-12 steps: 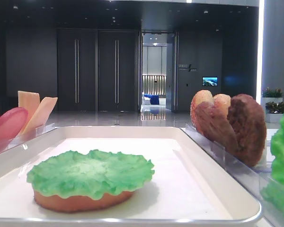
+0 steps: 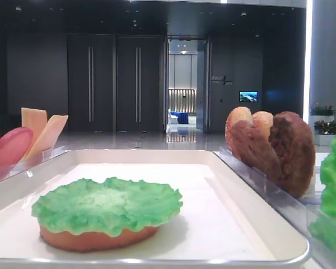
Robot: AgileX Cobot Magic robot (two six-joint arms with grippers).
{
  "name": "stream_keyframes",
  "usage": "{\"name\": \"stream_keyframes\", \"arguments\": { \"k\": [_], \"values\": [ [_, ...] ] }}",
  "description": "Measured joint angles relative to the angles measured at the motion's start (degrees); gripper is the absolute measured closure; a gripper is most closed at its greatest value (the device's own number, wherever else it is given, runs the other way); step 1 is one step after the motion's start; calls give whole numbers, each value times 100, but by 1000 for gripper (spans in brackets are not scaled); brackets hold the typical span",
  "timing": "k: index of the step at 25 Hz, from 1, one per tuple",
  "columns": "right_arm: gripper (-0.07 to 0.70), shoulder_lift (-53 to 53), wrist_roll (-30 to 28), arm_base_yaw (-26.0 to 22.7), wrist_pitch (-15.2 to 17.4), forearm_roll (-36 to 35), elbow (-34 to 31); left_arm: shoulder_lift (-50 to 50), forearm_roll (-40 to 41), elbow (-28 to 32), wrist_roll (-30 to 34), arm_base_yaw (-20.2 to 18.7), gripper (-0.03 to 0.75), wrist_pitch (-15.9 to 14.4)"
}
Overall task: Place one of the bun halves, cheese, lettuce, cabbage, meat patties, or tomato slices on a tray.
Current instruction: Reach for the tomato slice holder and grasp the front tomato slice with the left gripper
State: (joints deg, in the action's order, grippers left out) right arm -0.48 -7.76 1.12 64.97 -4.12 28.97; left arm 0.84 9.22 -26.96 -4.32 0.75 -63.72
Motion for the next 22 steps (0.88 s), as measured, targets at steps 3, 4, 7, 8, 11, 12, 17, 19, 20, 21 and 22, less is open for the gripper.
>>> {"name": "stream_keyframes", "arguments": {
  "k": [3, 4, 7, 8, 11, 12, 17, 19, 20, 21, 22],
  "values": [
    [397, 0, 0, 0, 0, 0, 0, 0, 0, 0, 0, 0, 575, 0],
    [397, 0, 0, 0, 0, 0, 0, 0, 0, 0, 0, 0, 575, 0],
    [397, 0, 0, 0, 0, 0, 0, 0, 0, 0, 0, 0, 575, 0],
    [397, 0, 0, 0, 0, 0, 0, 0, 0, 0, 0, 0, 575, 0],
    [397, 0, 0, 0, 0, 0, 0, 0, 0, 0, 0, 0, 575, 0],
    [397, 0, 0, 0, 0, 0, 0, 0, 0, 0, 0, 0, 575, 0],
    [397, 0, 0, 0, 0, 0, 0, 0, 0, 0, 0, 0, 575, 0],
    [397, 0, 0, 0, 0, 0, 0, 0, 0, 0, 0, 0, 575, 0],
    [397, 0, 0, 0, 0, 0, 0, 0, 0, 0, 0, 0, 575, 0],
    [397, 0, 0, 0, 0, 0, 0, 0, 0, 0, 0, -6, 575, 0],
    [397, 0, 0, 0, 0, 0, 0, 0, 0, 0, 0, -11, 575, 0]
  ]
}}
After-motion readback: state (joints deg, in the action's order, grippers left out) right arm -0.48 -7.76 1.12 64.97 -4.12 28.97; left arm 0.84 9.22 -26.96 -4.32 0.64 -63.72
